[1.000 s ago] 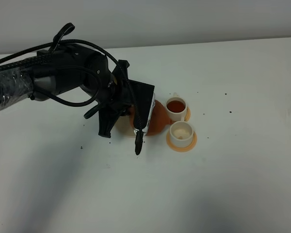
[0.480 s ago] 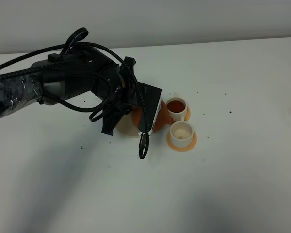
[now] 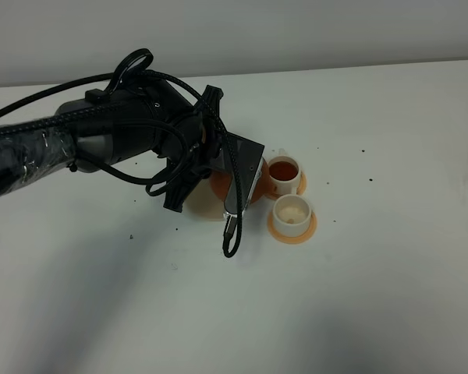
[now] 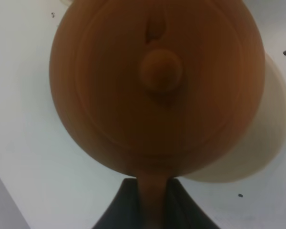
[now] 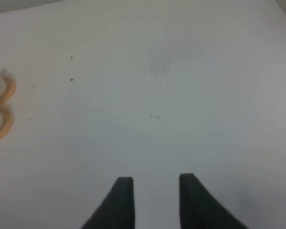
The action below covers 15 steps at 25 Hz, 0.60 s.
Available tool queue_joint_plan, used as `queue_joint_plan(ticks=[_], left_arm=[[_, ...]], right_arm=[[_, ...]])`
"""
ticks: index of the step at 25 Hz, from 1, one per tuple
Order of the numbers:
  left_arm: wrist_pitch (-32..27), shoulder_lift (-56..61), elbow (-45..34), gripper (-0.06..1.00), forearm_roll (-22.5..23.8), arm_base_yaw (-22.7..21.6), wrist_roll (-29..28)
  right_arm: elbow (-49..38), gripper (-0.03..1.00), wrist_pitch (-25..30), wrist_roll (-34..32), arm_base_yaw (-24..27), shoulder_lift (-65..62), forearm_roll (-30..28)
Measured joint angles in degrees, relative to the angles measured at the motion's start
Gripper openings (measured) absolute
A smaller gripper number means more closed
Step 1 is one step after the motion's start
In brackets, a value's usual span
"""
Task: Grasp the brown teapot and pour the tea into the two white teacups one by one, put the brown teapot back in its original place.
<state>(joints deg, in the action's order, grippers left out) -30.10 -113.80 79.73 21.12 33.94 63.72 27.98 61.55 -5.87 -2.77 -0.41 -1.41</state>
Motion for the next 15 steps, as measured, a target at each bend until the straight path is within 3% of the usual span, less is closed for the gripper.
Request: queue_joint_plan(ticks=[15], left_arm=[[0.5, 0.0, 0.0, 0.12, 2.8, 2.1, -0.8]], right_arm=[[0.0, 0.24, 0.0, 0.0, 0.0, 0.0, 0.0]])
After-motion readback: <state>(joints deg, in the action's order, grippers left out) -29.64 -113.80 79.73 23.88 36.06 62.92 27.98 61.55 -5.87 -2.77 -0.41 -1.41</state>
